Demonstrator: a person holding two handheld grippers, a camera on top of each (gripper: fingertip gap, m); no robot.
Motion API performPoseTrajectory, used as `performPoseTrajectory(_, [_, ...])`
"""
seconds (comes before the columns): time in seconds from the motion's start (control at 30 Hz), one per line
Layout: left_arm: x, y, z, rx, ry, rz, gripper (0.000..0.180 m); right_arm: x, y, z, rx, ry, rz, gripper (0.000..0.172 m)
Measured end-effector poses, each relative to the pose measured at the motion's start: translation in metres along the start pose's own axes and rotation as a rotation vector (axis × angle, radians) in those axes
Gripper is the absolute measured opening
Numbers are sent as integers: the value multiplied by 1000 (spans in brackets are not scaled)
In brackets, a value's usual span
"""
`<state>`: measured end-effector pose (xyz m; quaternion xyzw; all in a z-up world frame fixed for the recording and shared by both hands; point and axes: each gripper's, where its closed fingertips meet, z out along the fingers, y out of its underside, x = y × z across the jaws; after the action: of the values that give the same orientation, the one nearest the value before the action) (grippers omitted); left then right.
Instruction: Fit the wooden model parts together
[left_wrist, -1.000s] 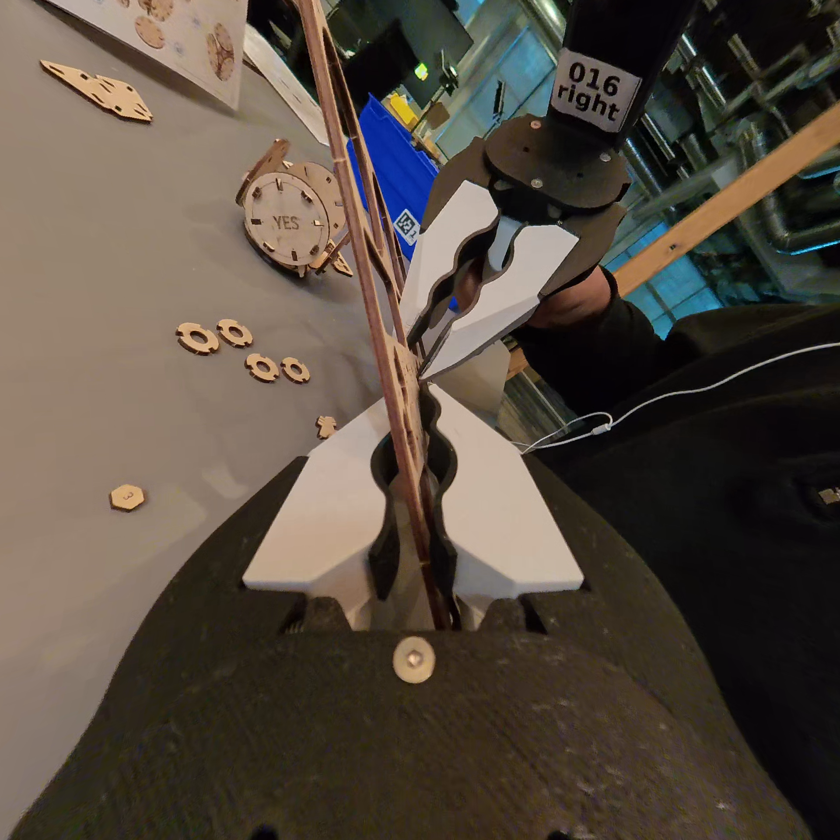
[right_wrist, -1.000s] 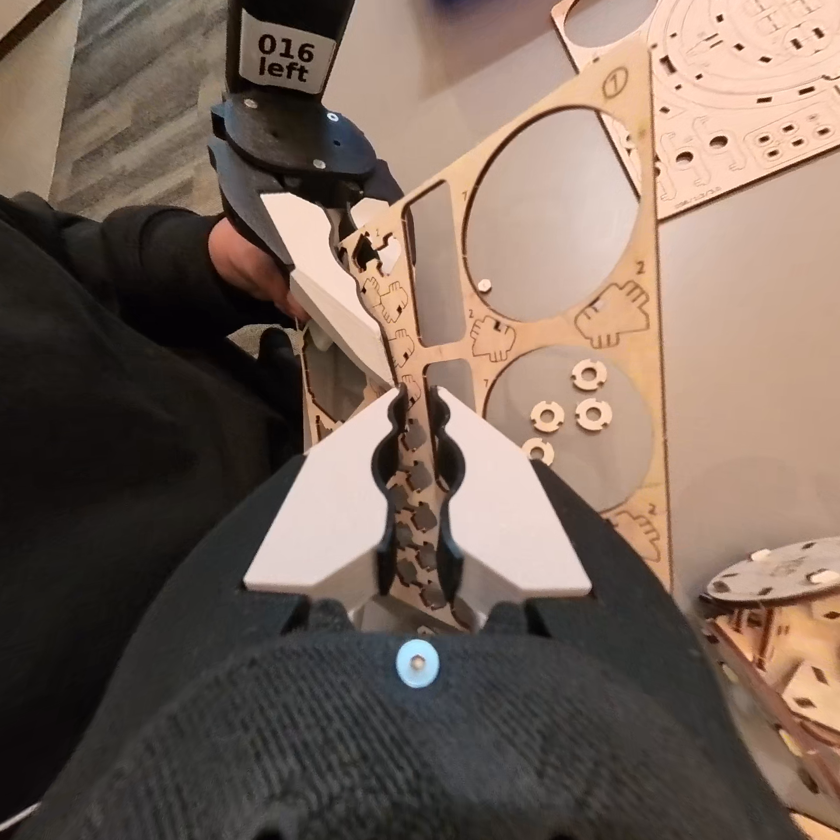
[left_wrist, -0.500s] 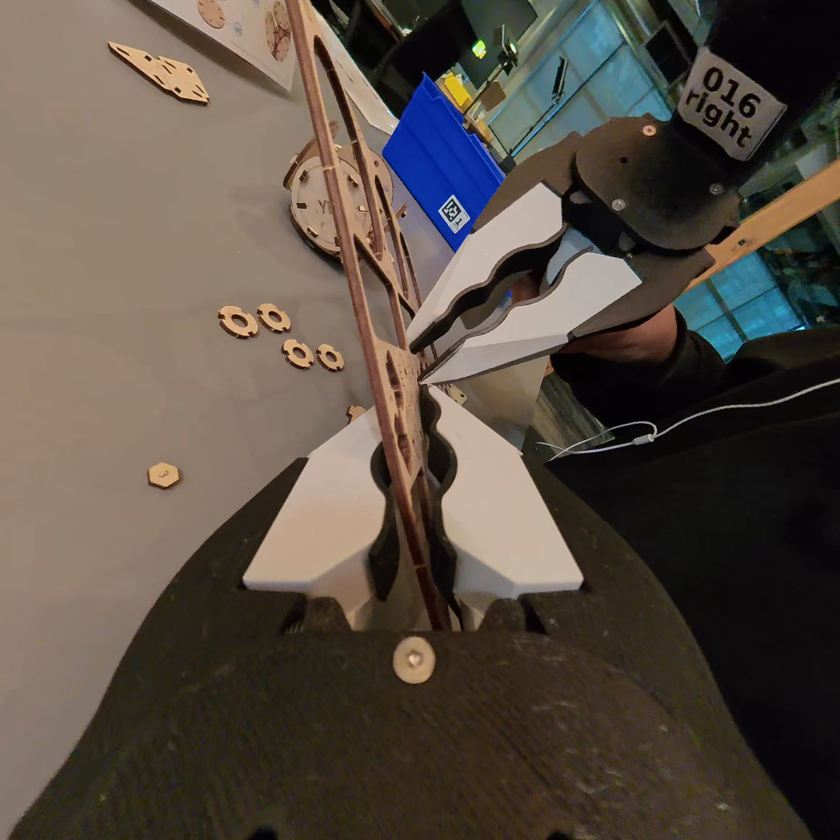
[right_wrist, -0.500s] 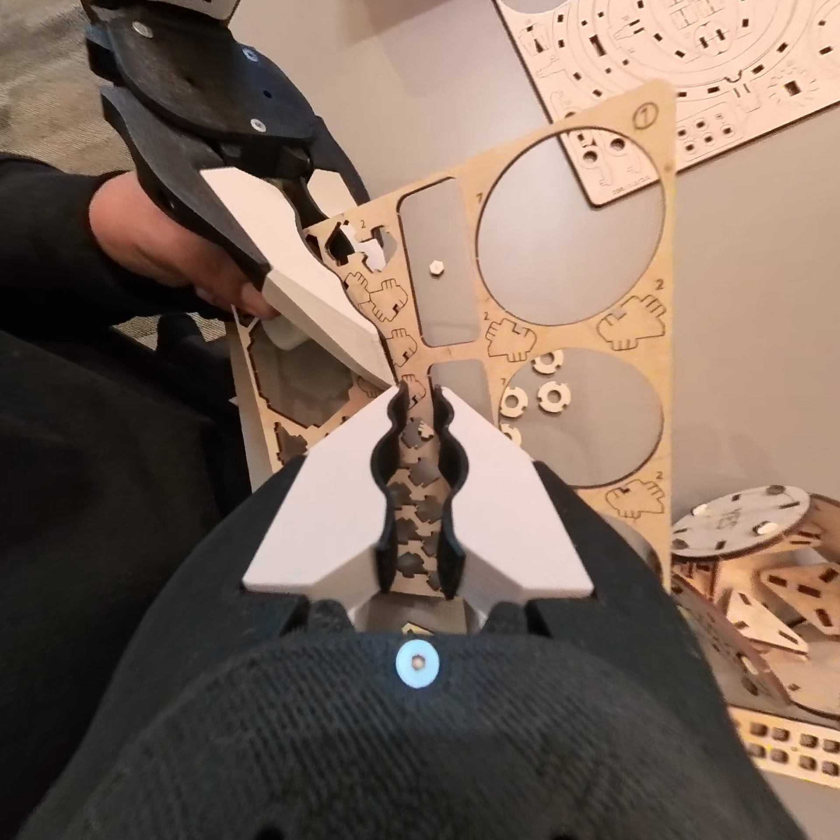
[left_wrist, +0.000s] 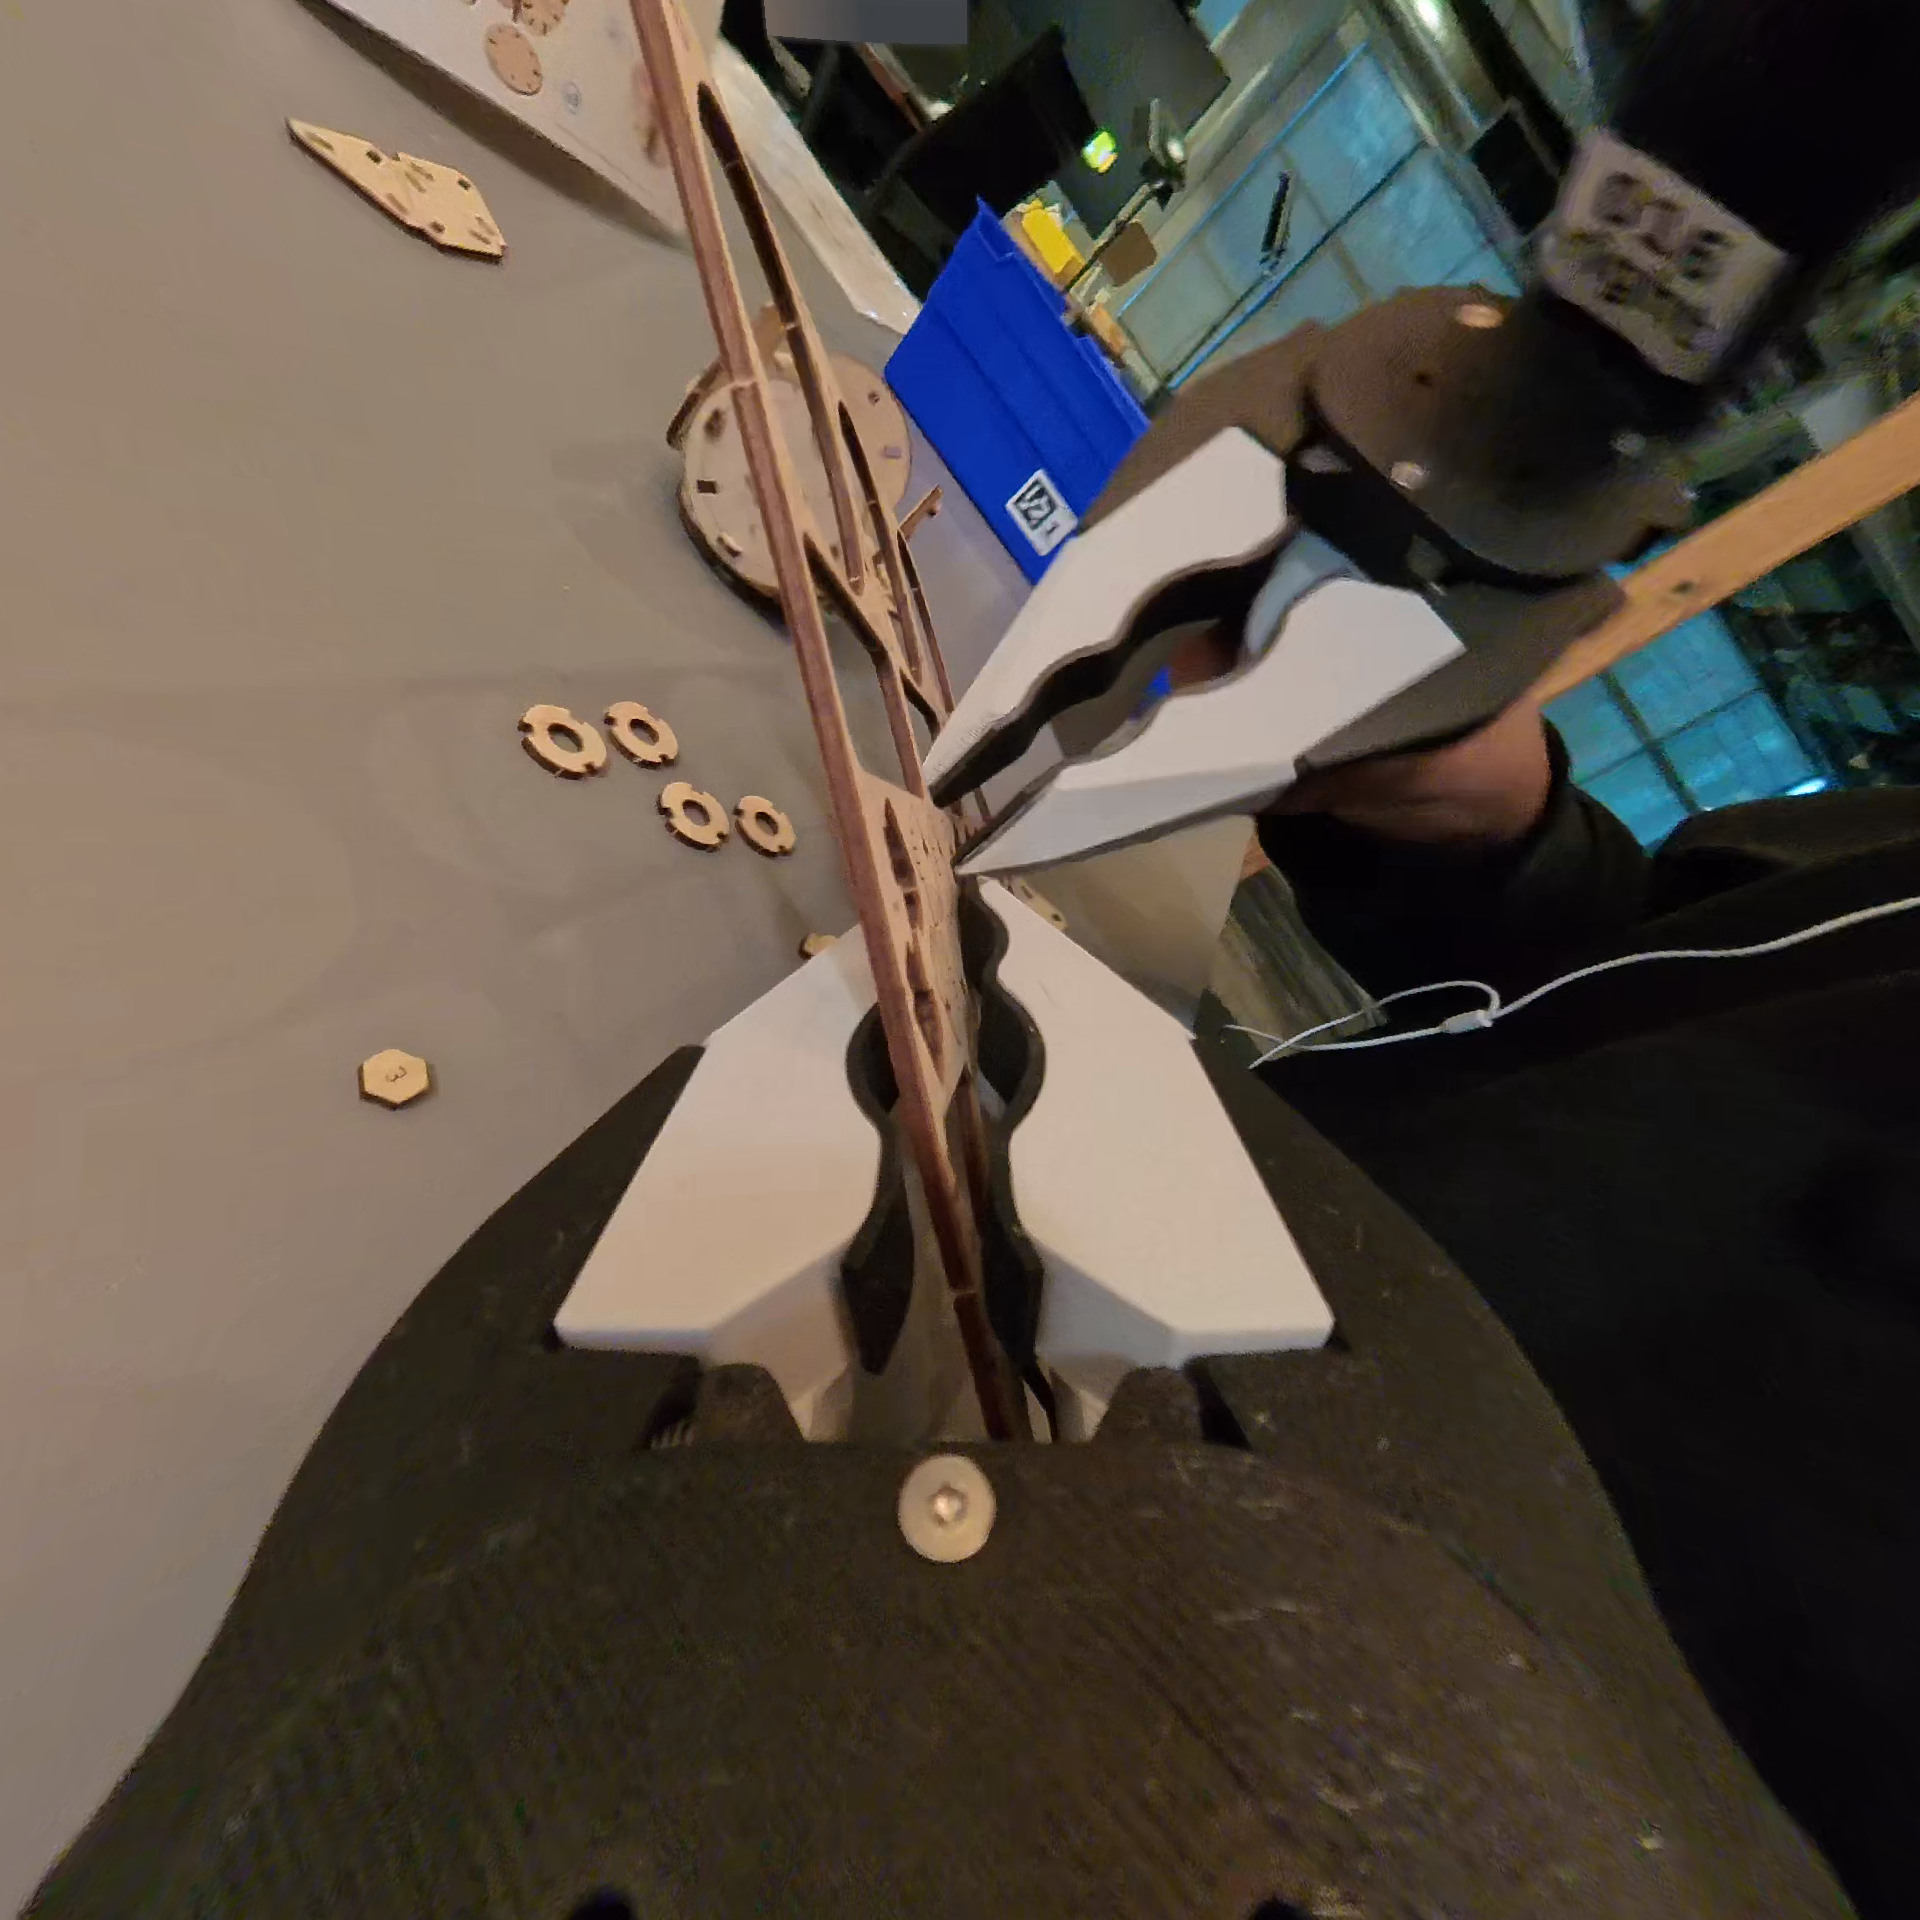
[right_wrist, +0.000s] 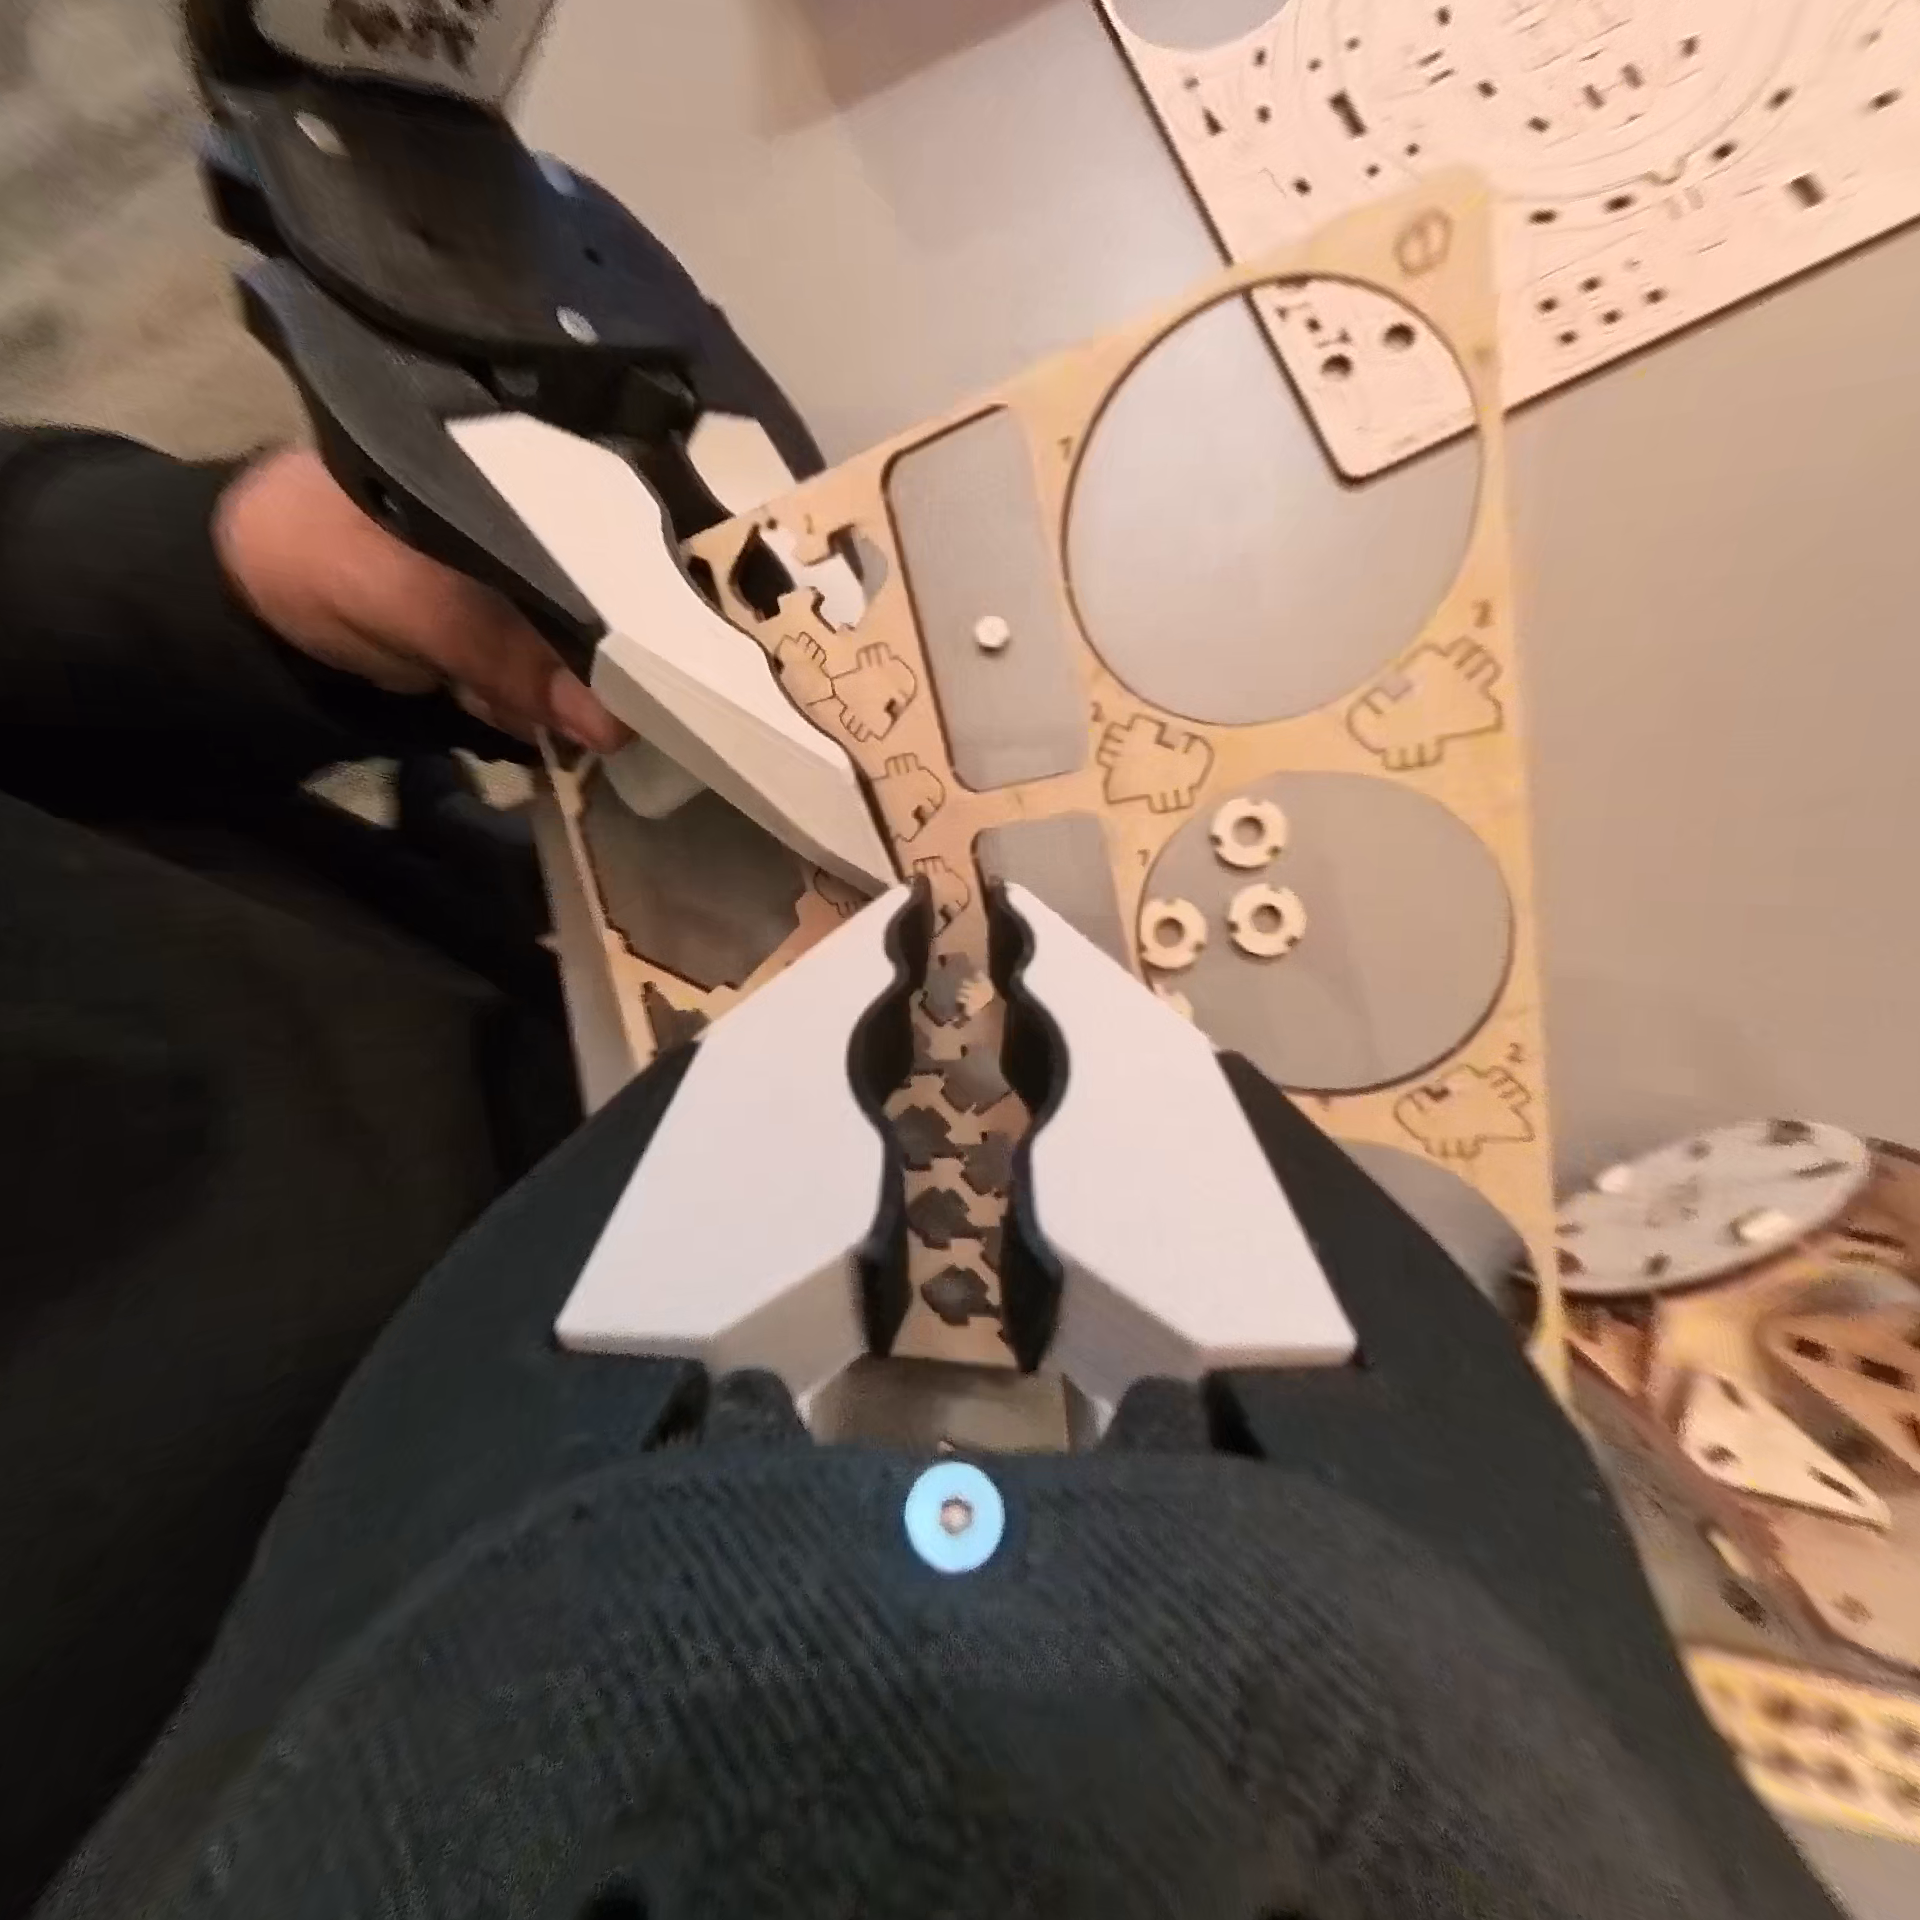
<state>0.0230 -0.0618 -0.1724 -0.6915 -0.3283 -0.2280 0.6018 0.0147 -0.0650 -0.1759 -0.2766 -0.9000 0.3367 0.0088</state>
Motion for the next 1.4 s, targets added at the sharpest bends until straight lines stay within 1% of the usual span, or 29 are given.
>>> performPoseTrajectory(0.07, [6,-3,-3,26,49,6,0,-4,-5,-4,61,-139,54,9])
performPoseTrajectory(0.13, [11,-4,-4,32,71,22,0,-8,-7,-7,97,-202,27,9])
performPoseTrajectory(0.23, [16,-4,-6,33,103,38,0,-13,-7,-10,103,-233,-11,9])
performPoseTrajectory(0.37, [17,-2,-5,23,111,44,0,-14,-6,-12,74,-255,4,8])
performPoseTrajectory(0.63, [10,-1,-3,12,65,27,0,-10,-3,-6,65,-208,34,7])
performPoseTrajectory(0.8, [7,-1,-2,6,47,18,0,-8,-2,-4,42,-137,-9,8])
performPoseTrajectory(1.07, [7,0,-2,3,43,19,0,-8,-2,-4,56,-153,-13,8])
performPoseTrajectory(1.23, [5,0,-1,1,35,17,0,-8,-1,-3,27,-76,-86,9])
performPoseTrajectory(1.4, [4,1,-1,-2,26,16,0,-7,0,-2,40,-48,-125,9])
